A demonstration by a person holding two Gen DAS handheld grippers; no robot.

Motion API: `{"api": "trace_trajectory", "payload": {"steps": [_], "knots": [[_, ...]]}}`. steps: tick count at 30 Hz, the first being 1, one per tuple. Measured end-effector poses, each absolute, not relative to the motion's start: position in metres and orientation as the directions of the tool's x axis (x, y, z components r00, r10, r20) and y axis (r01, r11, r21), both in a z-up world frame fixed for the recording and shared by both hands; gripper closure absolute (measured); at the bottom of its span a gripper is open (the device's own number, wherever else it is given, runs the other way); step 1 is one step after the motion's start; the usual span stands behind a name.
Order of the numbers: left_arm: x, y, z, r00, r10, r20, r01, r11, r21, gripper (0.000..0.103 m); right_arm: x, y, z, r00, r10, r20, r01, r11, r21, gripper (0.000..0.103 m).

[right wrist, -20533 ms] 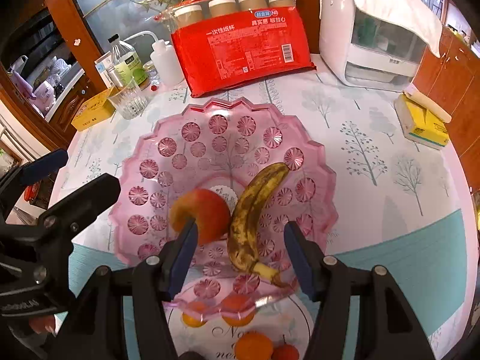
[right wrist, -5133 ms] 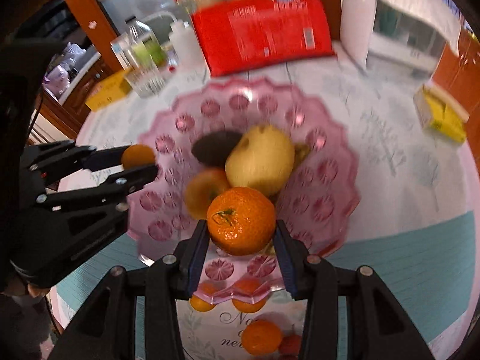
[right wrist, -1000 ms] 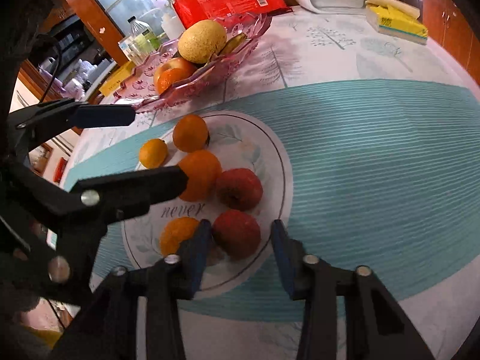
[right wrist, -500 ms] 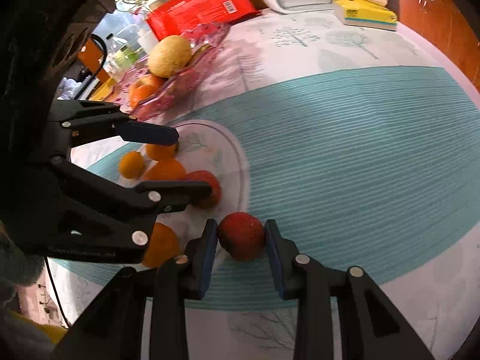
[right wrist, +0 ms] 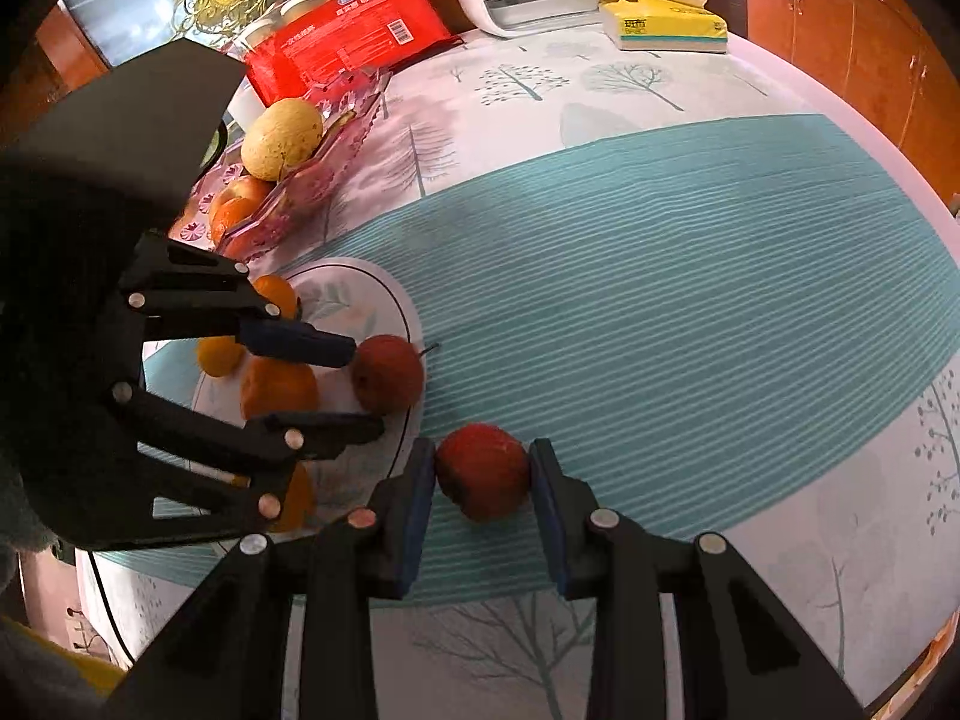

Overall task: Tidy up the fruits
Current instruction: 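Grasp a red plum with the left tool while the right tool grasps another plum, then carry the plum with the left tool while the right tool carries its plum to the bowl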

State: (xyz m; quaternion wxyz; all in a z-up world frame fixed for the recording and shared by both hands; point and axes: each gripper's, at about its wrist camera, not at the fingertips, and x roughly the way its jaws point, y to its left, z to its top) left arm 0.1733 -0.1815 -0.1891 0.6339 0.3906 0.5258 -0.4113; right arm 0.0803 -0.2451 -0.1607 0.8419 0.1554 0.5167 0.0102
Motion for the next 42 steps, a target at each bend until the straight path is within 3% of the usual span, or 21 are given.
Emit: {"api": "trace_trajectory", "payload": {"steps": [2,5,6,15,18,22,31,42], "knots": [[0.179,-0.182,-0.188,0.107,-0.107,-0.988,0.922,0.382,0.059,0.068,0.080,-0.245,-0.160,0.470,0.180,-0.864,0.145,0.950,0.277,0.071],[0.192,-0.181,-0.182,0.087,-0.138,-0.987,0.904,0.426,0.020,0.048,0.078,-0.247,-0.158,0.478,0.180,-0.860,0.152,0.947,0.282,0.071],[0.194,-0.180,-0.179,0.084,-0.150,-0.985,0.901,0.433,0.011,0.046,0.078,-0.248,-0.157,0.479,0.181,-0.859,0.154,0.946,0.285,0.071],[0.201,-0.188,-0.177,0.082,-0.158,-0.984,0.882,0.471,-0.002,0.045,0.071,-0.254,-0.158,0.482,0.182,-0.857,0.170,0.940,0.296,0.071],[0.195,-0.196,-0.178,0.092,-0.160,-0.983,0.871,0.491,0.002,0.052,0.069,-0.254,-0.159,0.480,0.181,-0.858,0.171,0.941,0.293,0.071],[0.200,-0.199,-0.187,0.076,-0.171,-0.982,0.854,0.519,-0.024,0.071,0.067,-0.255,-0.159,0.484,0.184,-0.856,0.172,0.939,0.298,0.071],[0.189,-0.191,-0.181,0.115,-0.189,-0.975,0.815,0.579,-0.016,0.073,0.064,-0.256,-0.156,0.501,0.193,-0.844,0.174,0.933,0.317,0.071],[0.198,-0.137,-0.099,0.263,-0.188,-0.946,0.646,0.763,0.028,0.073,0.082,-0.248,-0.104,0.584,0.211,-0.784,0.098,0.940,0.326,0.071]]}}
